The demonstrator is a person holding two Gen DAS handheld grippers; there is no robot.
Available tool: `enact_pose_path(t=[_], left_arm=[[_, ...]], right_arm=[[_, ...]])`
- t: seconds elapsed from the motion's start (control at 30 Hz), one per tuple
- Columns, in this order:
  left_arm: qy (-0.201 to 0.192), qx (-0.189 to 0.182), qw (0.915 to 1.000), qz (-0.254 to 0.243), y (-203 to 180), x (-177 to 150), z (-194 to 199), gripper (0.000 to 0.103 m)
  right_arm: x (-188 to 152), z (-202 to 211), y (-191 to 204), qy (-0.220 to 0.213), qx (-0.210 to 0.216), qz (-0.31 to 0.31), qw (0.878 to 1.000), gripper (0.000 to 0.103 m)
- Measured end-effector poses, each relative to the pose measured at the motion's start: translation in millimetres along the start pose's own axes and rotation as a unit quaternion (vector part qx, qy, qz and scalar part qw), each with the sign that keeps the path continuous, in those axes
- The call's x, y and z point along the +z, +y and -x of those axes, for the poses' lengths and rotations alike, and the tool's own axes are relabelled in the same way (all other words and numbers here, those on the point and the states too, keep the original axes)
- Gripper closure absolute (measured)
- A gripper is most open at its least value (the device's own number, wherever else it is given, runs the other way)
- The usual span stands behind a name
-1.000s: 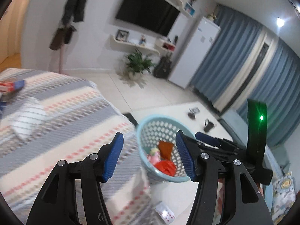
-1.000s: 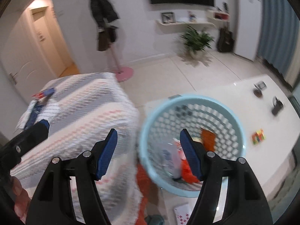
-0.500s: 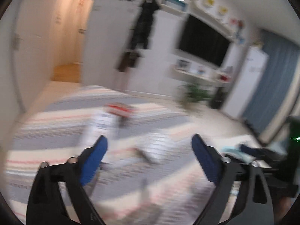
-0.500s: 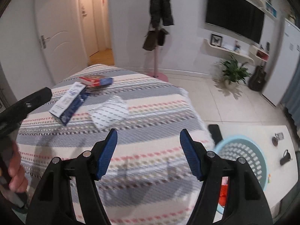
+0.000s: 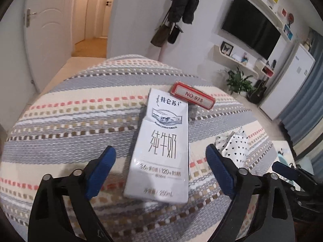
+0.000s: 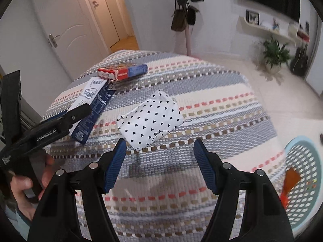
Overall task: Collect trash
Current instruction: 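Grasp the white milk carton with the left tool while the right tool grasps the white patterned paper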
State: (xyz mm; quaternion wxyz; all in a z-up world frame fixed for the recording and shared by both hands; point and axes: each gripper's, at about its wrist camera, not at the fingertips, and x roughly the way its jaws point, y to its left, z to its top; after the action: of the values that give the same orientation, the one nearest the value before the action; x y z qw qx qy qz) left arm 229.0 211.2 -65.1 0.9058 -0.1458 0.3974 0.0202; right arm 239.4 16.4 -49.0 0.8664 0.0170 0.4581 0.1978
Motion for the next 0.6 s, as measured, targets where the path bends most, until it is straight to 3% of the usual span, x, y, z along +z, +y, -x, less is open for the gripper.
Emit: enact_pose_path(t=[0.13,0.23,0.33,0.5,0.6], left_arm=[[0.024,0.016,0.9994,-0.019,-7.0,-2.8,-16.9,0.047],[0.013,0.016,0.9996,-0.021,-4.8,-7.7,-11.9,0.048],[0.010,0.019,0.9996,0.017,13.8,-15.4,1.5,0.048],[0.001,0.028,0.9982,0.054,36.9,-27.9,21.4,0.048],[-0.016,0.011,0.9977,0.065,43.1,-36.3,31.3,0.048]], right_arm=[[6.5,-18.7,-6.1,0.025,0.021,-0.036,0.999,0.038],[10.8,-29.9,-8.9,0.040,0.042,-0.060,0.996,0.038],[15.2,-41.9,-12.1,0.059,0.063,-0.082,0.993,0.036],[27.2,-51.7,1.6,0.053,0.048,-0.072,0.995,0.026],[32.5,-59.6,16.7,0.041,0.002,-0.055,0.998,0.026]])
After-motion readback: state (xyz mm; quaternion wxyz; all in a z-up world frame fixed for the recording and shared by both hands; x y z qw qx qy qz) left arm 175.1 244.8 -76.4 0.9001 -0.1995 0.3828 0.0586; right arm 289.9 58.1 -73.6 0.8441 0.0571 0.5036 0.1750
